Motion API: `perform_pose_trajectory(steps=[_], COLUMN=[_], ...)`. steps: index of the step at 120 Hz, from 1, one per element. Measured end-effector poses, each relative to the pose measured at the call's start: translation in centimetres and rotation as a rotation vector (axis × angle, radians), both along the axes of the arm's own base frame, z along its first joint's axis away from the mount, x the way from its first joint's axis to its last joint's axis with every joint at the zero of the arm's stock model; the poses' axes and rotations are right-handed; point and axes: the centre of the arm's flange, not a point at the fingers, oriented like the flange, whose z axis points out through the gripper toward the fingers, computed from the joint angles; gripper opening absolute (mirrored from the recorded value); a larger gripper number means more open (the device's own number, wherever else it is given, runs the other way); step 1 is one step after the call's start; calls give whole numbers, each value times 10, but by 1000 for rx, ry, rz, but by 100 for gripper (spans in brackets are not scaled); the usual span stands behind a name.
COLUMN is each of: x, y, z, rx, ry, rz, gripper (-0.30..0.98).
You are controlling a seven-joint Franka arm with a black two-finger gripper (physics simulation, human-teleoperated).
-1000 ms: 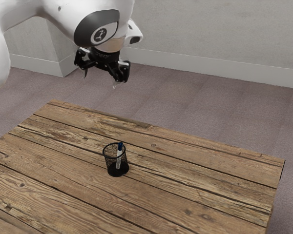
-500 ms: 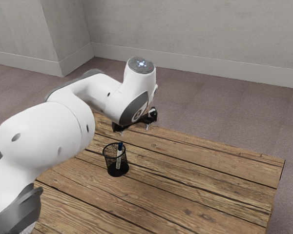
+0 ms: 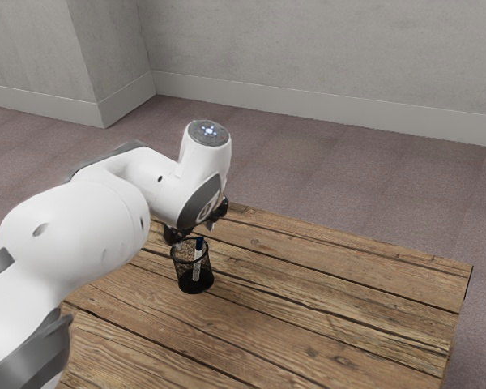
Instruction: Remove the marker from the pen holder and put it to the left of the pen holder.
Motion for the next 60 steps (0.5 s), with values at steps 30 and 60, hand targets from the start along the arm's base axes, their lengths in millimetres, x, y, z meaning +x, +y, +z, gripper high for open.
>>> perform_pose_trajectory(steps=[30,60], x=[-7,-9], y=[-13,-13], z=[-2,-6], rx=[-8,-10], ry=[-21,-28], rz=[44,84], gripper=[53,41])
